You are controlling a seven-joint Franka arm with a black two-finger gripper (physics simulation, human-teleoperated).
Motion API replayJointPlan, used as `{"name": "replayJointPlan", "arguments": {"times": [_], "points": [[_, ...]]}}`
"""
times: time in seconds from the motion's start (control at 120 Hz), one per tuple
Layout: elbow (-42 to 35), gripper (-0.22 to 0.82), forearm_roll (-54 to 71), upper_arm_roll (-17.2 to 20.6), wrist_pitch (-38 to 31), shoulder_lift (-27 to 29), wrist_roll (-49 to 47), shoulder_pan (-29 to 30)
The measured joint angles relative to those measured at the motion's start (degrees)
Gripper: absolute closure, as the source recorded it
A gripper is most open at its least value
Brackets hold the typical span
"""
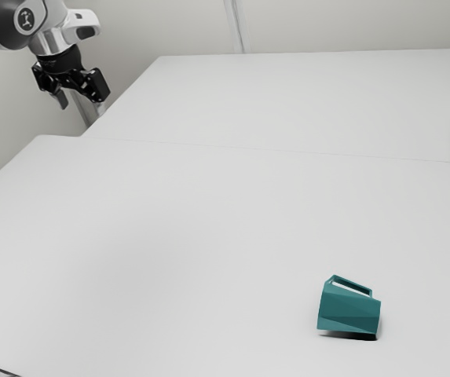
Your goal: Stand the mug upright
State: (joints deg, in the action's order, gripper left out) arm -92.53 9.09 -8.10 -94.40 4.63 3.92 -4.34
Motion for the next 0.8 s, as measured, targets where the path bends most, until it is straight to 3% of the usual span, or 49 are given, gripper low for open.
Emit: {"name": "replayJointPlan", "arguments": {"times": [0.392,0.633,0.8], "points": [[-4.17,0.0,-1.3,0.1,-0.77,0.35,1.41,-2.78],[-11.82,0.0,-18.43,0.1,-3.39,-1.52,1.38,-4.12],[-15.91,0.0,-29.98,0.1,-6.34,-5.87,0.85,-4.46]]}}
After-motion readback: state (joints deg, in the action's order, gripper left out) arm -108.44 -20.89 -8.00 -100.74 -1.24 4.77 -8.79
